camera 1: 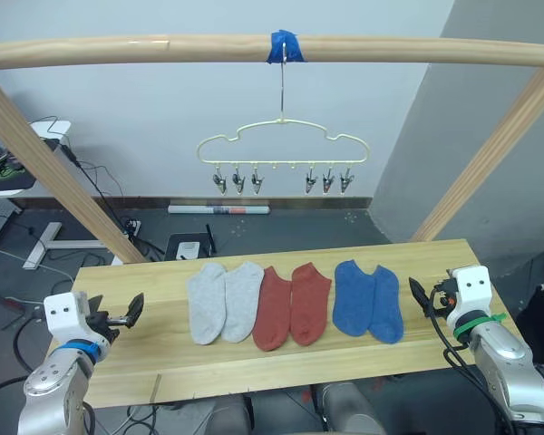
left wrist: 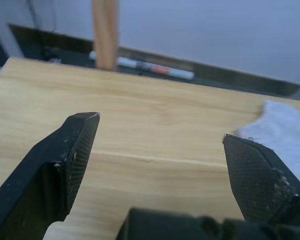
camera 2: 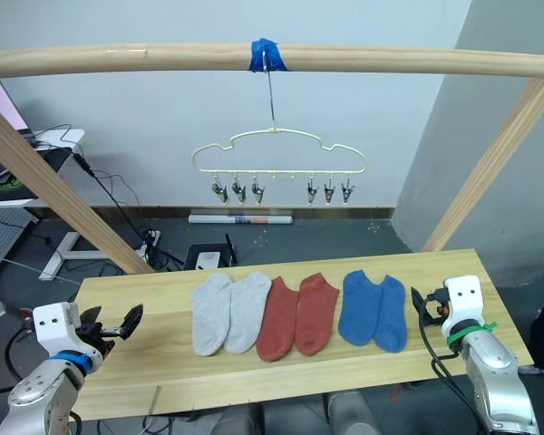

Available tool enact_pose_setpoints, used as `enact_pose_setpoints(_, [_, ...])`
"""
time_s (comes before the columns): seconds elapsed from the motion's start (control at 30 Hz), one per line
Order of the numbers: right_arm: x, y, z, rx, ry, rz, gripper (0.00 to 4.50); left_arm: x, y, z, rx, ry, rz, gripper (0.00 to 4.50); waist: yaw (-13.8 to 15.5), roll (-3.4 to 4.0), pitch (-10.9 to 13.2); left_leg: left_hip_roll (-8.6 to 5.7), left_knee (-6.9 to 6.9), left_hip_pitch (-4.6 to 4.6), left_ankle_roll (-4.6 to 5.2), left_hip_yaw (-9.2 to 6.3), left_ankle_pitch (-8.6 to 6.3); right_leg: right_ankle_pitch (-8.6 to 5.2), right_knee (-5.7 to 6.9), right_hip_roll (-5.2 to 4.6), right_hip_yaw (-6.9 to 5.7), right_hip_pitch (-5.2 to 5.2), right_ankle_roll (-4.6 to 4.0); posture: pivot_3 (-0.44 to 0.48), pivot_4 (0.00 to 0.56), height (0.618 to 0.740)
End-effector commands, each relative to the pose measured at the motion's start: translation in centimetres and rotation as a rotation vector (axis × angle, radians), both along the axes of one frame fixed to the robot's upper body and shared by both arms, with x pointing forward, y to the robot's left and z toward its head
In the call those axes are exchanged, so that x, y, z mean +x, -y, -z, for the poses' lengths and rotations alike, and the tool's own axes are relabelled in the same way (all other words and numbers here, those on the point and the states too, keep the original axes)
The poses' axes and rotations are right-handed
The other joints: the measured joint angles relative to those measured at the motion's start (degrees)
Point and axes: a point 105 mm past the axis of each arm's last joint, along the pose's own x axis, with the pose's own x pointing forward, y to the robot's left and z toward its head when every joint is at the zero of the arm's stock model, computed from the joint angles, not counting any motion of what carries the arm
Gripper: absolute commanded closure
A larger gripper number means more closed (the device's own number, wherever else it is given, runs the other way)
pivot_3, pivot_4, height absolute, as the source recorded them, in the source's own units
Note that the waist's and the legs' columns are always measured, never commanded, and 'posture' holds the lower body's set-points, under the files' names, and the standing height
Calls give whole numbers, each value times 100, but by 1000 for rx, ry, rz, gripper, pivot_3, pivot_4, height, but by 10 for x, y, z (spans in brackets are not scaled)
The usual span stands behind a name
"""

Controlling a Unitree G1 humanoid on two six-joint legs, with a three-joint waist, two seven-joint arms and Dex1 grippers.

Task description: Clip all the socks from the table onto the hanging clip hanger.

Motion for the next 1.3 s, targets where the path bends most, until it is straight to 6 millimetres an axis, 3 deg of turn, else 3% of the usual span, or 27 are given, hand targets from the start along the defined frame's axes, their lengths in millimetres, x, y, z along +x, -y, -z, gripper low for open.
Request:
enact_pose_setpoints(0.03, [2, -64, -51, 125, 87, -333, 0, 12, 21, -54, 18, 163, 130, 72, -10, 0, 3, 0, 0, -2, 0, 0, 0, 0, 1, 0, 2, -2, 0, -130, 141, 740])
enact_pose_setpoints(0.1, [-3, -95, -74, 175, 117, -503, 0, 24, 45, -75, 11, 237, 217, 72, -17, 0, 5, 1, 1, -1, 1, 0, 0, 1, 4, 1, 2, -2, 1, -130, 141, 740])
enact_pose_setpoints(0.23, [-14, -131, -111, 236, 196, -725, 0, 48, 78, -98, -4, 314, 278, 72, 5, -7, 0, 0, 5, -1, 1, -2, 2, 4, 0, 2, -2, 7, 7, -150, 139, 740])
enact_pose_setpoints(0.5, [-12, -159, -137, 230, 255, -875, 0, 83, 126, -118, -46, 406, 350, 72, -44, -9, 0, 0, 6, -28, 2, -7, 1, 25, -3, 7, -2, -9, 52, -179, 150, 740])
enact_pose_setpoints(0.63, [-9, -172, -142, 225, 276, -909, 0, 91, 134, -126, -40, 446, 370, 72, -73, -9, 0, 1, 11, -22, 3, -10, 1, 27, 0, 11, -3, -4, 54, -181, 156, 740])
enact_pose_setpoints(0.8, [-6, -181, -144, 232, 287, -937, 0, 100, 136, -127, -34, 454, 365, 1169, -148, -8, 0, 1, 23, -31, 3, -11, 1, 29, -1, 11, -3, -4, 57, -182, 157, 740])
enact_pose_setpoints(1.1, [1, -194, -157, 237, 342, -972, 0, 116, 148, -127, -51, 471, 364, 1169, -158, -7, 2, 1, 56, -37, 3, -15, 1, 39, 7, 11, -3, -1, 72, -188, 163, 740])
enact_pose_setpoints(1.3, [6, -203, -164, 230, 375, -994, 0, 124, 143, -125, -42, 495, 304, 1169, -215, -6, 2, 0, 78, -40, 3, -13, 1, 51, 4, 12, 2, 4, 86, -196, 161, 740])
